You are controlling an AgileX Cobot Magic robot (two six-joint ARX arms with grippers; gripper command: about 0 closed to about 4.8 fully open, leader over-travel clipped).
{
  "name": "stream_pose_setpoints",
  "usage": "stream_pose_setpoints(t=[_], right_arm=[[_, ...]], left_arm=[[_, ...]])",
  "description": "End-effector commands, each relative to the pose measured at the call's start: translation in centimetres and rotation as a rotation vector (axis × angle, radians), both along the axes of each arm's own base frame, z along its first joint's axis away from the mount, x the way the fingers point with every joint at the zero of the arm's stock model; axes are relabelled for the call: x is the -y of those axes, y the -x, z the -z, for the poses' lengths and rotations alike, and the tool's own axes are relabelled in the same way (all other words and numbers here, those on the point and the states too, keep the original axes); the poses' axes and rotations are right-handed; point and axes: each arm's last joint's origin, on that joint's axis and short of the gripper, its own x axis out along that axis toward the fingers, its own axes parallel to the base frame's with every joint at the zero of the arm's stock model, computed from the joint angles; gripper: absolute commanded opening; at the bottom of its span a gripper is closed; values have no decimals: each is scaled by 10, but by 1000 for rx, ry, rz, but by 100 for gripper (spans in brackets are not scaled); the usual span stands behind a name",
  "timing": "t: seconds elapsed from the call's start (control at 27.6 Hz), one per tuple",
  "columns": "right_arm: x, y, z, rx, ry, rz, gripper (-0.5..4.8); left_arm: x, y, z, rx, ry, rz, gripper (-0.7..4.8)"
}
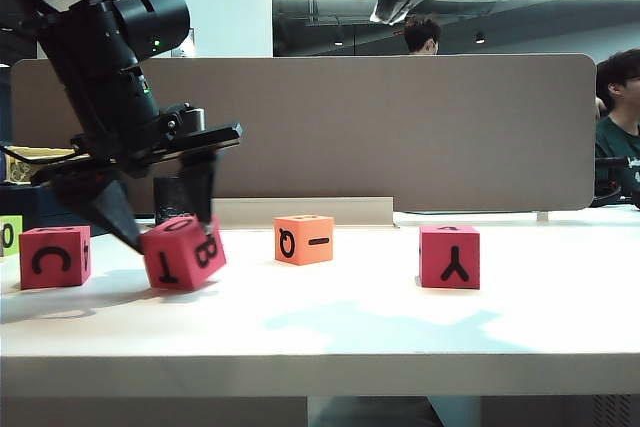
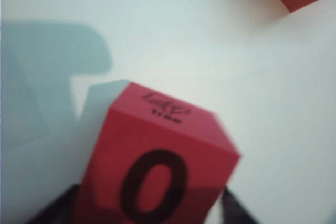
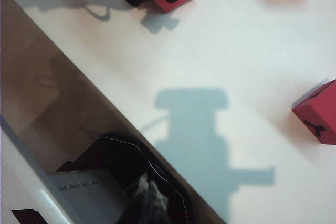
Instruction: Select the appropriate blocks from the scattered letter blocks on the table and arrange them in a row to spell out "2024".
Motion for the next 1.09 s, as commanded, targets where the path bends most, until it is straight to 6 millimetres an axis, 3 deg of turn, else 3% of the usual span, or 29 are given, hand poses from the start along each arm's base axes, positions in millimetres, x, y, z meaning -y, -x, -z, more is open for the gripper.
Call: stream_pose_setpoints(t=[0.04, 0.14, 0.25, 0.51, 0.72, 0.91, 1.09], right_arm=[[0, 1, -3, 9, -5, -3, -5], [0, 1, -3, 8, -4, -3, -5], [0, 1, -3, 7, -2, -3, -5], [0, 1, -3, 5, -1, -2, -5], [1, 1, -2, 3, 1, -3, -5], [1, 2, -2, -3, 7, -2, -5], [1, 2, -2, -5, 5, -5, -5]], left_arm=[[1, -1, -2, 14, -3, 21, 376], [2, -1, -3, 23, -14, 48, 384], [3, -2, -5, 35, -28, 77, 479], [4, -6, -26, 41, -63, 115, 479], [-2, -13, -59, 119, -362, 182, 479], [-13, -10, -58, 60, -515, 332, 479], [-34, -14, -57, 16, -546, 329, 479]])
